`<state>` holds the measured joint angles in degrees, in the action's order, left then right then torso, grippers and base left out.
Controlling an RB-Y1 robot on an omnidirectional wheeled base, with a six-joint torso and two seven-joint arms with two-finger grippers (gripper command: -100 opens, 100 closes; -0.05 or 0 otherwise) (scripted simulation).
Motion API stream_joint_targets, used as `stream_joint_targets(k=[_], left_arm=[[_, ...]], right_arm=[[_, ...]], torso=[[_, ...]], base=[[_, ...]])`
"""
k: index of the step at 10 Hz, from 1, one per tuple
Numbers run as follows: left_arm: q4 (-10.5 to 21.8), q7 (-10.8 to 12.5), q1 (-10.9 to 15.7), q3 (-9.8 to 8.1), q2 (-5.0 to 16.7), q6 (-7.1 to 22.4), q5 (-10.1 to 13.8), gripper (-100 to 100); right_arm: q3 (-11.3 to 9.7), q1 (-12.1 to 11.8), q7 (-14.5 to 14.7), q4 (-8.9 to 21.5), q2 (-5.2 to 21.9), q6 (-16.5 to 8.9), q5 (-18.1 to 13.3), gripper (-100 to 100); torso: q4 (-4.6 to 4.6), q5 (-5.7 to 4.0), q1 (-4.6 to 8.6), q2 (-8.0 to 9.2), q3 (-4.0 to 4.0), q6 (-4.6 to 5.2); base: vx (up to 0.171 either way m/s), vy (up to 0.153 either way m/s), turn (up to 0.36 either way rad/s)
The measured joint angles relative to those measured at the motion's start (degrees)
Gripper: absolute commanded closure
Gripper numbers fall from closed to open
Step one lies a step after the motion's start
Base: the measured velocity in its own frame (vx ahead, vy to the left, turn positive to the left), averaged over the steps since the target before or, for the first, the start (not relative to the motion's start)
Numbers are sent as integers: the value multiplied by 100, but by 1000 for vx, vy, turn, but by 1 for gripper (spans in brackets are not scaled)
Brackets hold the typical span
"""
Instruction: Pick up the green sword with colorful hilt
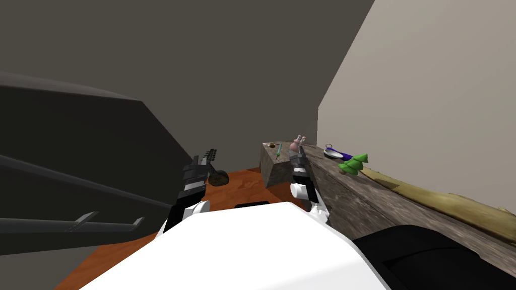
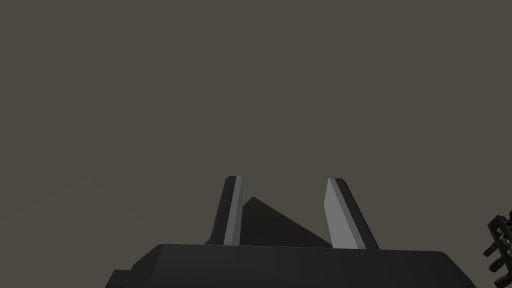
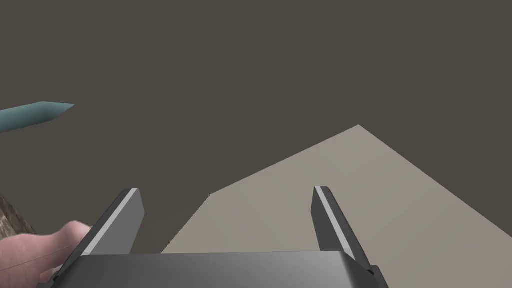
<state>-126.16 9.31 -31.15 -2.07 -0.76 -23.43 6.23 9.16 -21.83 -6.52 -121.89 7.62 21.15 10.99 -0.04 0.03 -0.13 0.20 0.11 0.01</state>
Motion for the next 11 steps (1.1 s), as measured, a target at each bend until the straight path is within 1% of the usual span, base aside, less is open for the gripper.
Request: stream_joint_targets(k=[2,5,6,9,11], left_arm=[[0,0,0,0,0,0,0,0],[0,0,0,0,0,0,0,0],[0,0,0,0,0,0,0,0],[0,0,0,0,0,0,0,0],[0,0,0,0,0,0,0,0]], right_arm=[[109,133,-38,168,26,-174,303,-100],[243,216,-84,280,40,-439,708,-100],[313,303,-97,373,47,-559,866,-100],[476,395,-161,502,80,-844,1305,-100],[598,482,-185,582,85,-1094,1620,-100]], torso=[[2,-1,4,-10,-5,-1],[2,-1,5,-12,-7,-1],[2,-1,6,-12,-7,-1],[2,-1,6,-13,-7,-1],[2,-1,8,-13,-7,-1]], base=[[-24,24,-14],[-25,22,-14],[-26,19,-6],[-23,19,-7],[-20,14,-2]])
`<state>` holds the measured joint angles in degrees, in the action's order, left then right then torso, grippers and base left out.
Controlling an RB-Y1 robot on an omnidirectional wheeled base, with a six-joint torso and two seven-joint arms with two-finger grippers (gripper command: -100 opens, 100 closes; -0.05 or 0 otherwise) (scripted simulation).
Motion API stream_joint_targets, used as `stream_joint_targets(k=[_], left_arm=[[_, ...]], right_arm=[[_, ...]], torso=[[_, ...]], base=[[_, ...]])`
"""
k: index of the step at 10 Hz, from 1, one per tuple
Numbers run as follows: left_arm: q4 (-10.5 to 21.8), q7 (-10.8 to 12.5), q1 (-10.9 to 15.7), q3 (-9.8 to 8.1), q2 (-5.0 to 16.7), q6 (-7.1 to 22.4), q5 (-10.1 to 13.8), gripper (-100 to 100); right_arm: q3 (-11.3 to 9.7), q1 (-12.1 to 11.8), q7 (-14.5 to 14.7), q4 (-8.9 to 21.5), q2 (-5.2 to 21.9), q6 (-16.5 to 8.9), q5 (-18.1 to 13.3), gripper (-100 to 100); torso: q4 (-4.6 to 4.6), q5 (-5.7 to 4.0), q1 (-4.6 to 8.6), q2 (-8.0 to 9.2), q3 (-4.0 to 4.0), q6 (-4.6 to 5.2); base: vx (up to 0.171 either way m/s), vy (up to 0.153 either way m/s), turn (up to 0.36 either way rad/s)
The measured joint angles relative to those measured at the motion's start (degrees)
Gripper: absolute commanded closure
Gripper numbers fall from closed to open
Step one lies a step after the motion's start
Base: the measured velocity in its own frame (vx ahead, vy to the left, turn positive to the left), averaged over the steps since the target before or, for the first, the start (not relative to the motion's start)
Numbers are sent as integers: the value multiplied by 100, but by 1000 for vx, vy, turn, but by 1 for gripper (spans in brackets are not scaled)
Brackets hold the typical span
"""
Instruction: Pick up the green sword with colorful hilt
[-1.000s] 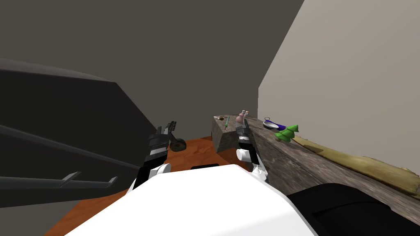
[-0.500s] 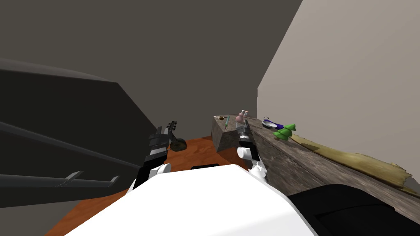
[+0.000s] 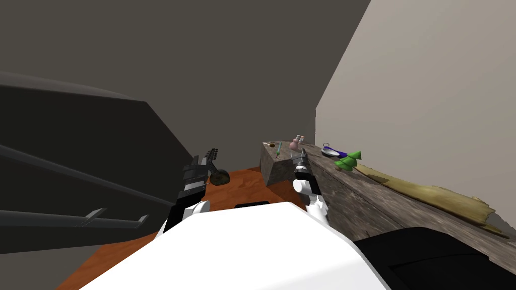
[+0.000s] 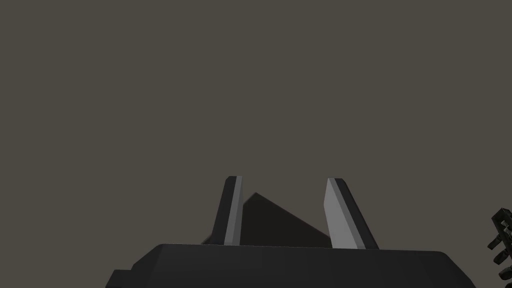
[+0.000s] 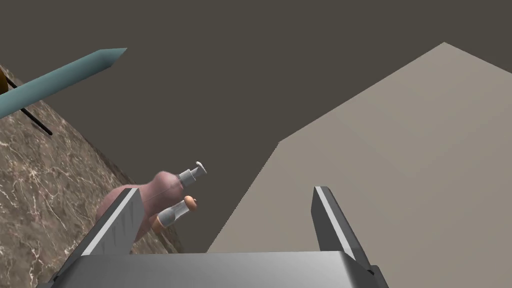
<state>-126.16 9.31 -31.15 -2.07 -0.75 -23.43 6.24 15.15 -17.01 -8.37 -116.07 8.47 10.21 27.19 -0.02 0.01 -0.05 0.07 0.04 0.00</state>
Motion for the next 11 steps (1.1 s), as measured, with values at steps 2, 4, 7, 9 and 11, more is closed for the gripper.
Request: stream_joint_targets(k=[2,4,7,9,11], left_arm=[[0,0,0,0,0,0,0,0],[0,0,0,0,0,0,0,0],[0,0,0,0,0,0,0,0],[0,0,0,0,0,0,0,0],[0,0,0,0,0,0,0,0]], right_arm=[[105,90,-21,117,-5,-202,312,-100],[207,188,-54,280,24,-393,639,-100],[389,359,-60,461,-7,-758,1125,-100],[481,447,-65,589,-18,-985,1449,-100],[586,570,-87,777,30,-1185,1799,-100]], torso=[[0,0,0,-2,-1,0],[1,-1,2,-3,-2,0],[1,-1,4,-6,-3,-1],[2,-1,6,-8,-4,-1],[2,-2,8,-10,-6,-1]], base=[[-16,12,3],[-13,6,6],[-8,3,13],[-3,-2,17],[2,-7,24]])
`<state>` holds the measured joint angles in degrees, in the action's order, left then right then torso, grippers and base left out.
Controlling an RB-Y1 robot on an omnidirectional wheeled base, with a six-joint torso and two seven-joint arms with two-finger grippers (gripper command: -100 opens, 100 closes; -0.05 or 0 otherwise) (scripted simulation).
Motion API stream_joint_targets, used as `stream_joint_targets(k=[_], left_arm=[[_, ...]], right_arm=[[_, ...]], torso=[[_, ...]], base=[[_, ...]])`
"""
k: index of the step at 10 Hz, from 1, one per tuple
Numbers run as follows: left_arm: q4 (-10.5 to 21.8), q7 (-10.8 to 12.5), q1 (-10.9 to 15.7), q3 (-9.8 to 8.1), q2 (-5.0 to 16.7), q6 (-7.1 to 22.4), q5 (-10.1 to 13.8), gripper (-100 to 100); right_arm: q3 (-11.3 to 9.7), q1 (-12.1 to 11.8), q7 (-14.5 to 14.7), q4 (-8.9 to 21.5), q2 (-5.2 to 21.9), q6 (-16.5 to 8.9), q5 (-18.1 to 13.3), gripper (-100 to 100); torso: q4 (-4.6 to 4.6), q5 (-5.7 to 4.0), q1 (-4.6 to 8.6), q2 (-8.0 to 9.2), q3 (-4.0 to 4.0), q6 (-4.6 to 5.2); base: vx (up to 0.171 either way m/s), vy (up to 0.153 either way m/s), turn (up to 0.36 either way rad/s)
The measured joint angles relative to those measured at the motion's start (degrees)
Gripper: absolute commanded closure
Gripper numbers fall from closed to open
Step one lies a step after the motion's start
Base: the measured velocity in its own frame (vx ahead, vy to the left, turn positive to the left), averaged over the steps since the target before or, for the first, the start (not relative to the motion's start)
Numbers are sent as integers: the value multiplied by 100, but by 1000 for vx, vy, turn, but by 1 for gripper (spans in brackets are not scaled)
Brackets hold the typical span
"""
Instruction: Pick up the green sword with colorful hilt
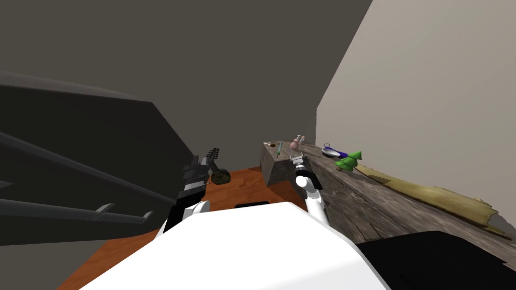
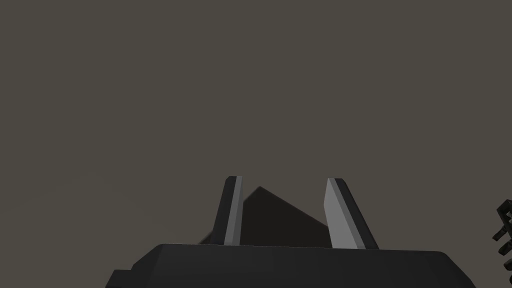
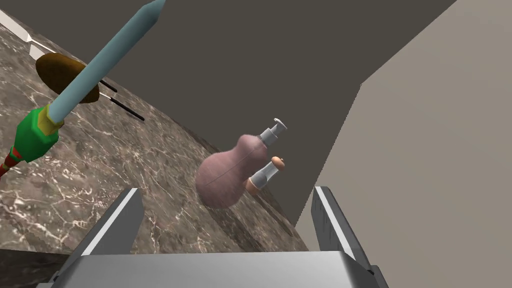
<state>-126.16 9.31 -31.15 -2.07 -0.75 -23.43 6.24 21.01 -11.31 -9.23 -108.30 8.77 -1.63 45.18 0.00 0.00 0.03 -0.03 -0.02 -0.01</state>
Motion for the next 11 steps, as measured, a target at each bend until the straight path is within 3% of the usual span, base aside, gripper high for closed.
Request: stream_joint_targets(k=[8,11], left_arm=[[0,0,0,0,0,0,0,0],[0,0,-1,0,0,0,0,0]], right_arm=[[373,352,38,450,-102,-892,1235,-100],[434,460,61,676,-47,-1116,1720,-100]], torso=[[1,-1,4,-4,-2,0],[2,-2,8,-7,-4,2]], base=[[10,-16,34],[22,-30,51]])
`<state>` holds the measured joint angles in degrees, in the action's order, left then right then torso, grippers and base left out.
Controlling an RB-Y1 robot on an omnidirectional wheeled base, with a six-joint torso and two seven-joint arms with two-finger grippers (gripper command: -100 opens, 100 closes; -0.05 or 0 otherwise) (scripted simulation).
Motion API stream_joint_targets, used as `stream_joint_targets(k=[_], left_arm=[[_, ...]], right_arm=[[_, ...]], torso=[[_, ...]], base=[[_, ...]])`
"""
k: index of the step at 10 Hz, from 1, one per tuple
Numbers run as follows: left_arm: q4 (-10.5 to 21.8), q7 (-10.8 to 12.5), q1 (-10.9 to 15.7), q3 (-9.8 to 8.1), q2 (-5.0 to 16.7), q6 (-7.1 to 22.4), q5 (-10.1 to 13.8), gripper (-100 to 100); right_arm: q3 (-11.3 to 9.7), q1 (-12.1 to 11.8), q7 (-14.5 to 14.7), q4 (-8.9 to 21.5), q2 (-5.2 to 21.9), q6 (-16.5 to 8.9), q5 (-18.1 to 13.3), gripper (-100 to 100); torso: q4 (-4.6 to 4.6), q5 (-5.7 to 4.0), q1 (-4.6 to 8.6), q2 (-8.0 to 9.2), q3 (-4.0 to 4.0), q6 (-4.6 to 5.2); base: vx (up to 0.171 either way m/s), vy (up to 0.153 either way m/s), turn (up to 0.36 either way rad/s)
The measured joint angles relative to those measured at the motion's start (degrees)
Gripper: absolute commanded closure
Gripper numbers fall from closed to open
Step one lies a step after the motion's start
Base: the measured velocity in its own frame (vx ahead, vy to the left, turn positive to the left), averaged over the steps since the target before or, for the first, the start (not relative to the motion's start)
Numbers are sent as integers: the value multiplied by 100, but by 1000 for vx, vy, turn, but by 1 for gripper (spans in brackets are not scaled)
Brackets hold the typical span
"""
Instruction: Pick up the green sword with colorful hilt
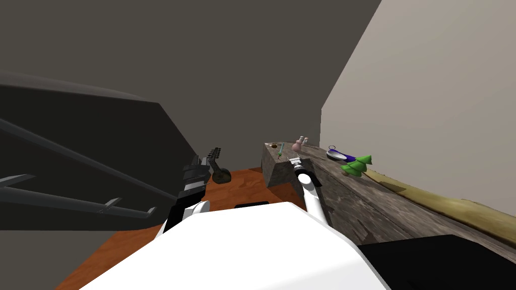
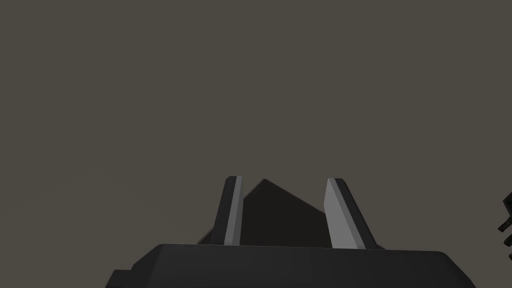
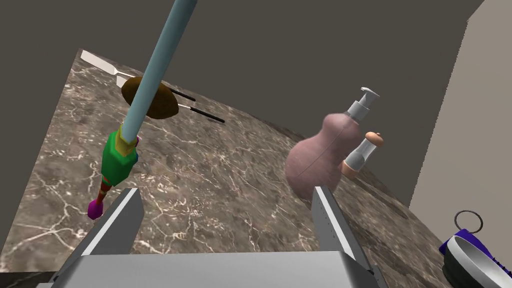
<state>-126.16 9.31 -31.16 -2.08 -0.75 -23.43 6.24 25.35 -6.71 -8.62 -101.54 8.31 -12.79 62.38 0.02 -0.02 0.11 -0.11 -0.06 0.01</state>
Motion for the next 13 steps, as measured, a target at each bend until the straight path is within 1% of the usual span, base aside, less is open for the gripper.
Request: stream_joint_targets(k=[2,3,4,6,7,8,9,11,13], left_arm=[[0,0,0,0,0,0,0,0],[0,0,0,0,0,0,0,0],[0,0,0,0,0,0,0,0],[0,0,0,0,0,0,0,0],[0,0,0,0,0,0,0,0],[0,0,0,0,0,0,0,0],[0,0,0,0,0,0,0,0],[0,0,0,0,0,0,0,0],[0,0,0,0,0,0,0,0]], right_arm=[[57,85,27,119,-36,-178,272,-100],[125,156,18,191,-55,-310,385,-100],[126,154,37,228,-43,-372,544,-100],[175,229,64,351,-50,-525,810,-100],[192,265,106,437,-44,-599,1004,-100],[245,329,113,524,-56,-735,1159,-100],[260,347,120,554,-75,-816,1284,-100],[313,466,153,726,-102,-998,1583,-100],[345,508,202,815,-132,-1130,1855,-100]], torso=[[-1,1,-3,3,2,0],[0,0,1,0,0,-1],[0,0,0,0,0,0],[0,1,-2,-1,-1,0],[0,0,-1,-2,-1,-1],[1,-1,6,-8,-4,-1],[1,-1,6,-5,-3,1],[1,-1,7,-6,-3,-1],[0,-1,3,-2,-1,0]], base=[[18,-29,48],[25,-32,35],[28,-29,51],[26,-28,53],[46,-53,96],[32,-50,37],[26,-44,49],[30,-48,71],[28,-45,74]])
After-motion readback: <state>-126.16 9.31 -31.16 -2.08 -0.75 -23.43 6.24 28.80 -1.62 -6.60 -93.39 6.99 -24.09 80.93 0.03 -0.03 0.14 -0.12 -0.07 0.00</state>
